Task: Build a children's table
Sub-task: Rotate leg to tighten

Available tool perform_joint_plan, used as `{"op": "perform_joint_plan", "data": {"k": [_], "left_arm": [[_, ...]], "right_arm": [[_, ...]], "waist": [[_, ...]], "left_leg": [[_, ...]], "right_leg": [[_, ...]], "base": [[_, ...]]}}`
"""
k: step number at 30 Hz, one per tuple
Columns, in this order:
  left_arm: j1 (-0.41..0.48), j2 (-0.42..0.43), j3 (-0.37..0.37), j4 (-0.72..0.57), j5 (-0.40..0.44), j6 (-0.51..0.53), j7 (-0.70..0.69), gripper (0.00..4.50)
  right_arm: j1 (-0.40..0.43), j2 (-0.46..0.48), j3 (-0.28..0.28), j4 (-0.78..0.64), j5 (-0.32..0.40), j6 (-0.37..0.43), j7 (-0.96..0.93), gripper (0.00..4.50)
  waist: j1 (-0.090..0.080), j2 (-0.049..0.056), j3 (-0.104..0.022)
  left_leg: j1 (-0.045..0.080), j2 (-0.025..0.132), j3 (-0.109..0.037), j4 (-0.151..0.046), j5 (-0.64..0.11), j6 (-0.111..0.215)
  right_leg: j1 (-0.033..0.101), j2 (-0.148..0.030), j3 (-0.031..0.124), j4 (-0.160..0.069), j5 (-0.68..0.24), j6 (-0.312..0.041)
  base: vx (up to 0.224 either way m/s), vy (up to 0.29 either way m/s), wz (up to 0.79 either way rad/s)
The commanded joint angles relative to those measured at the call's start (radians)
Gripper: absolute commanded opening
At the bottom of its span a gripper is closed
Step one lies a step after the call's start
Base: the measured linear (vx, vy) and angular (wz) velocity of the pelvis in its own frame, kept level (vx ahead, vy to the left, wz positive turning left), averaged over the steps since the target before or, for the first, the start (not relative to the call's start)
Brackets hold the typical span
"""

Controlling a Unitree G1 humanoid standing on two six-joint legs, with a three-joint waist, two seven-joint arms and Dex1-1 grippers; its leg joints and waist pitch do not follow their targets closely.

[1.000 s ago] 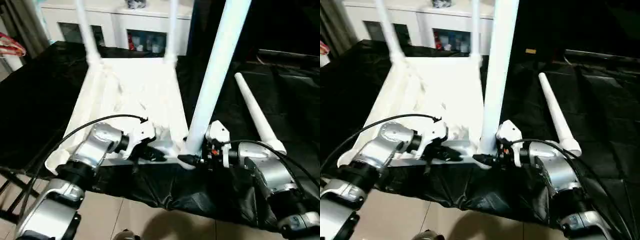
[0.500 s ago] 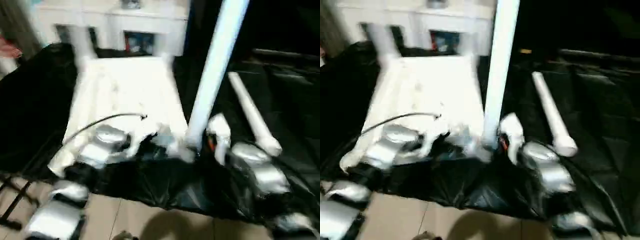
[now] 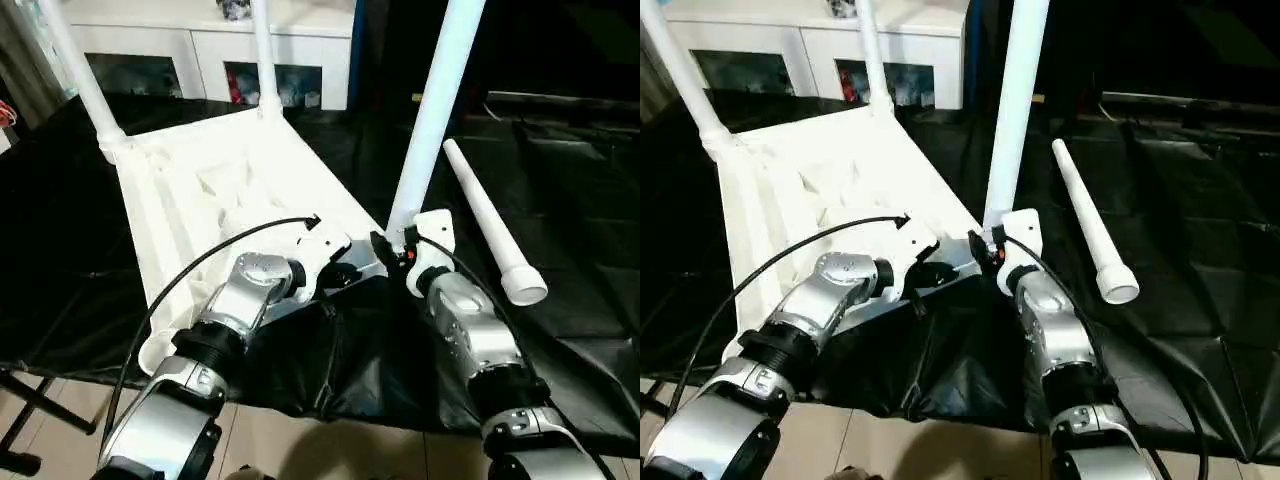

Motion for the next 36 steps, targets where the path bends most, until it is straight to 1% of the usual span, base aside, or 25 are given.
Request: {"op": "perform_joint_plan", "data": {"k": [1,2,3,4,6,8,9,10,11,12,13,14,16,17,18,19,20,22,23,25,29,31,32,34,36], "left_arm": [[0.005,-0.021,-0.029,-0.077,-0.045,-0.04,-0.084,0.0],[0.01,-0.014,-0.029,-0.083,-0.048,-0.042,-0.096,0.0],[0.019,0.001,-0.033,-0.093,-0.051,-0.045,-0.119,0.0],[0.024,0.011,-0.036,-0.1,-0.052,-0.046,-0.133,0.0],[0.033,0.03,-0.042,-0.112,-0.055,-0.044,-0.16,0.0],[0.051,0.084,-0.056,-0.136,-0.059,-0.05,-0.236,0.0],[0.053,0.095,-0.057,-0.138,-0.059,-0.054,-0.25,0.0],[0.053,0.097,-0.058,-0.138,-0.059,-0.056,-0.253,0.0],[0.056,0.118,-0.061,-0.14,-0.057,-0.066,-0.283,0.0],[0.057,0.127,-0.063,-0.141,-0.055,-0.072,-0.295,0.0],[0.058,0.143,-0.064,-0.141,-0.054,-0.076,-0.317,0.0],[0.059,0.154,-0.065,-0.141,-0.053,-0.08,-0.332,0.0],[0.063,0.175,-0.067,-0.15,-0.061,-0.084,-0.37,0.0],[0.064,0.187,-0.07,-0.156,-0.063,-0.084,-0.388,0.0],[0.068,0.205,-0.075,-0.166,-0.068,-0.084,-0.412,0.0],[0.069,0.207,-0.076,-0.167,-0.069,-0.084,-0.415,0.0],[0.071,0.217,-0.08,-0.172,-0.072,-0.082,-0.43,0.0],[0.073,0.226,-0.084,-0.176,-0.074,-0.084,-0.447,0.0],[0.075,0.237,-0.091,-0.179,-0.074,-0.087,-0.469,0.0],[0.075,0.245,-0.098,-0.18,-0.072,-0.092,-0.485,0.0],[0.074,0.249,-0.1,-0.18,-0.073,-0.094,-0.497,0.0],[0.073,0.25,-0.1,-0.179,-0.073,-0.093,-0.501,0.0],[0.071,0.251,-0.101,-0.179,-0.073,-0.093,-0.503,0.0],[0.067,0.248,-0.099,-0.175,-0.073,-0.091,-0.502,0.0],[0.066,0.247,-0.1,-0.174,-0.075,-0.091,-0.501,0.0]], "right_arm": [[0.008,0.024,0.077,0.002,0.014,0.014,0.116,3.4],[0.008,0.018,0.08,0.001,0.013,0.012,0.128,3.54],[0.011,0.002,0.09,-0.004,0.011,0.006,0.161,3.54],[0.012,-0.009,0.097,-0.008,0.01,0.001,0.183,3.69],[0.017,-0.03,0.108,-0.019,0.014,0.001,0.232,3.69],[0.033,-0.096,0.135,-0.052,0.032,-0.002,0.382,3.69],[0.036,-0.11,0.14,-0.06,0.037,-0.002,0.41,3.69],[0.037,-0.113,0.14,-0.062,0.038,-0.002,0.418,3.69],[0.041,-0.136,0.143,-0.076,0.047,0.006,0.478,3.69],[0.042,-0.143,0.144,-0.081,0.05,0.012,0.5,3.69],[0.048,-0.163,0.156,-0.098,0.058,0.021,0.554,3.69],[0.053,-0.178,0.166,-0.11,0.064,0.026,0.592,3.69],[0.065,-0.206,0.187,-0.14,0.076,0.038,0.662,3.69],[0.072,-0.22,0.199,-0.158,0.08,0.042,0.694,3.69],[0.084,-0.243,0.219,-0.188,0.093,0.057,0.746,3.69],[0.085,-0.247,0.222,-0.192,0.095,0.059,0.753,3.69],[0.093,-0.259,0.234,-0.21,0.101,0.068,0.784,3.69],[0.101,-0.27,0.246,-0.228,0.103,0.075,0.814,3.69],[0.112,-0.285,0.266,-0.246,0.098,0.08,0.849,3.69],[0.121,-0.297,0.285,-0.259,0.089,0.083,0.878,3.69],[0.128,-0.301,0.292,-0.271,0.095,0.096,0.892,3.35],[0.13,-0.301,0.293,-0.276,0.098,0.1,0.893,3.33],[0.132,-0.302,0.294,-0.281,0.1,0.104,0.894,3.09],[0.139,-0.297,0.291,-0.289,0.11,0.118,0.888,2.97],[0.141,-0.293,0.286,-0.291,0.113,0.121,0.882,2.87]], "waist": [[0.002,-0.005,-0.066],[0.001,-0.003,-0.067],[0.001,-0.002,-0.068],[0.003,-0.001,-0.069],[0.004,-0.001,-0.069],[0.007,-0.004,-0.067],[0.01,-0.003,-0.067],[0.01,-0.008,-0.066],[0.014,-0.006,-0.066],[0.014,-0.007,-0.065],[0.016,-0.006,-0.064],[0.017,-0.007,-0.063],[0.022,-0.007,-0.064],[0.027,-0.007,-0.066],[0.029,-0.013,-0.066],[0.035,-0.01,-0.066],[0.037,-0.011,-0.066],[0.041,-0.01,-0.065],[0.042,-0.014,-0.065],[0.046,-0.011,-0.064],[0.051,-0.014,-0.063],[0.053,-0.013,-0.064],[0.055,-0.014,-0.065],[0.057,-0.014,-0.067],[0.058,-0.014,-0.067]], "left_leg": [[0.007,0.053,-0.029,-0.066,-0.195,0.053],[0.008,0.054,-0.029,-0.065,-0.182,0.058],[0.009,0.054,-0.028,-0.064,-0.175,0.06],[0.007,0.056,-0.029,-0.063,-0.161,0.067],[0.008,0.056,-0.028,-0.062,-0.161,0.071],[0.01,0.059,-0.027,-0.063,-0.172,0.078],[0.01,0.059,-0.027,-0.062,-0.175,0.078],[0.009,0.059,-0.024,-0.063,-0.177,0.079],[0.011,0.06,-0.026,-0.063,-0.176,0.075],[0.01,0.06,-0.025,-0.063,-0.178,0.075],[0.012,0.062,-0.024,-0.064,-0.184,0.071],[0.012,0.062,-0.025,-0.064,-0.188,0.069],[0.011,0.063,-0.025,-0.064,-0.182,0.071],[0.012,0.065,-0.024,-0.063,-0.172,0.073],[0.011,0.064,-0.024,-0.062,-0.168,0.076],[0.01,0.065,-0.024,-0.062,-0.159,0.081],[0.012,0.065,-0.024,-0.062,-0.159,0.079],[0.011,0.065,-0.024,-0.062,-0.163,0.076],[0.013,0.065,-0.024,-0.063,-0.17,0.071],[0.013,0.066,-0.025,-0.064,-0.174,0.067],[0.013,0.063,-0.026,-0.065,-0.185,0.058],[0.015,0.064,-0.026,-0.064,-0.183,0.055],[0.015,0.064,-0.026,-0.064,-0.178,0.055],[0.014,0.064,-0.025,-0.063,-0.16,0.059],[0.013,0.064,-0.025,-0.062,-0.16,0.06]], "right_leg": [[0.056,-0.095,0.053,-0.077,-0.219,-0.196],[0.056,-0.095,0.053,-0.075,-0.202,-0.202],[0.055,-0.094,0.053,-0.074,-0.191,-0.206],[0.057,-0.095,0.053,-0.069,-0.162,-0.217],[0.056,-0.095,0.052,-0.069,-0.154,-0.223],[0.056,-0.095,0.053,-0.069,-0.155,-0.226],[0.056,-0.095,0.052,-0.069,-0.159,-0.224],[0.056,-0.093,0.053,-0.069,-0.164,-0.223],[0.055,-0.094,0.052,-0.07,-0.18,-0.221],[0.055,-0.094,0.052,-0.07,-0.186,-0.221],[0.052,-0.094,0.053,-0.071,-0.199,-0.219],[0.053,-0.094,0.052,-0.072,-0.208,-0.218],[0.053,-0.093,0.052,-0.069,-0.205,-0.213],[0.052,-0.095,0.053,-0.067,-0.185,-0.216],[0.053,-0.094,0.053,-0.066,-0.183,-0.216],[0.053,-0.096,0.053,-0.064,-0.18,-0.214],[0.05,-0.096,0.053,-0.065,-0.185,-0.216],[0.05,-0.097,0.053,-0.067,-0.201,-0.213],[0.049,-0.097,0.052,-0.069,-0.22,-0.209],[0.048,-0.097,0.054,-0.069,-0.232,-0.2],[0.047,-0.098,0.054,-0.073,-0.274,-0.186],[0.047,-0.099,0.054,-0.074,-0.278,-0.182],[0.047,-0.098,0.054,-0.073,-0.269,-0.181],[0.047,-0.096,0.053,-0.068,-0.228,-0.188],[0.048,-0.097,0.053,-0.067,-0.223,-0.192]], "base": [[0.0,0.0,0.0],[0.0,0.0,0.0],[0.0,0.0,0.0],[0.0,0.0,0.0],[0.0,0.0,0.0],[0.0,0.0,0.0],[0.0,0.0,0.0],[0.0,0.0,0.0],[0.0,0.0,0.0],[0.0,0.0,0.0],[0.0,0.0,0.0],[0.0,0.0,0.0],[0.0,0.0,0.0],[0.0,0.0,0.0],[0.0,0.0,0.0],[0.0,0.0,0.0],[0.0,0.0,0.0],[0.0,0.0,0.0],[0.0,0.0,0.0],[0.0,0.0,0.0],[0.0,0.0,0.0],[0.0,0.0,0.0],[0.0,0.0,0.0],[0.0,0.0,0.0],[0.0,0.0,0.0]]}}
